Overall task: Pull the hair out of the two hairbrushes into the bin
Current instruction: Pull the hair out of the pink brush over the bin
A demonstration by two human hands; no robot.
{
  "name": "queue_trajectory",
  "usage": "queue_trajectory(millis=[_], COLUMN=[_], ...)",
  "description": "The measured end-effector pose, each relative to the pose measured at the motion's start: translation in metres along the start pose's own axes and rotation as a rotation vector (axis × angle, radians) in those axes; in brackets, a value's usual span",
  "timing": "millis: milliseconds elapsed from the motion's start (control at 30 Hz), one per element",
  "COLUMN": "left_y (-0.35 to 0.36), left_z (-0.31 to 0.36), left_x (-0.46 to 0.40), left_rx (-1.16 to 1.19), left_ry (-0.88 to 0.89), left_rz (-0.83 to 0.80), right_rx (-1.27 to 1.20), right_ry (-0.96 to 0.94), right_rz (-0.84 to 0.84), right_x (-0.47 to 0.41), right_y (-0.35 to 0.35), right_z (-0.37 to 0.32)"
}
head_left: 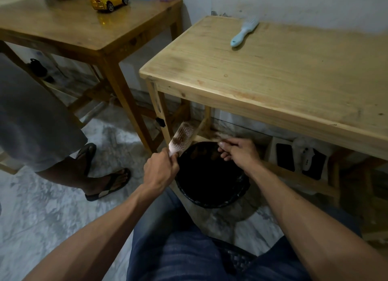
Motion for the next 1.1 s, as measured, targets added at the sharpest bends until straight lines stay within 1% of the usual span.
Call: queue_trajectory(millis=[67,133,267,333,433,467,567,733,800,867,933,1033,1100], left_y=[0.001,0.004,0.006,0.008,0.01,0.011,0.01,0.006,0.006,0.005,0.005,0.007,0.008], left_z=[-0.002,-0.002,0.009,0.015,0.02,0.022,0.023,0.011,0.003,-0.003,-0.007,-0.003,0.004], left_x=[0.0,0.0,0.004,0.008,0.012,0.012,0.012,0.005,0.002,0.0,-0.001,0.003,0.005], left_rx=[0.006,0.019,0.03,-0.007,-0.098,-0.106,-0.102,-0.039,-0.058,-0.094,-0.098,-0.058,-0.03], left_ry=[-0.023,-0.017,0.101,0.171,0.237,0.248,0.249,0.12,0.029,-0.005,0.01,0.075,0.133], left_rz=[0.013,0.01,-0.061,-0.068,-0.047,-0.049,-0.042,-0.041,-0.044,-0.053,-0.053,-0.073,-0.091], right_rx=[0.008,0.04,0.276,0.224,-0.028,-0.044,0.014,-0.029,-0.097,-0.126,-0.045,0.258,0.39], right_ry=[0.016,0.053,0.128,0.124,0.121,0.106,0.049,0.045,0.042,0.05,0.075,0.12,0.158], right_rz=[0.023,0.005,-0.189,-0.232,-0.172,-0.17,-0.149,0.011,0.115,0.173,0.116,-0.076,-0.168], right_x=[-0.002,-0.002,-0.001,-0.001,0.001,0.002,0.0,0.0,-0.001,-0.002,-0.002,-0.002,-0.002], right_y=[-0.003,-0.002,0.008,0.012,0.013,0.013,0.013,0.0,-0.01,-0.018,-0.019,-0.011,-0.002], right_z=[0.003,0.007,0.01,0.004,-0.01,-0.012,-0.009,-0.008,-0.008,-0.008,-0.006,0.001,0.006])
Point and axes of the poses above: each hand's wrist, its own x-axis away from the middle knuckle, its own y-axis out of the palm, z = x × y, the point moved 3 cm from there along -x, towards the middle knuckle, and after that the axes turned 5 degrees about x, right-handed, at the moved point
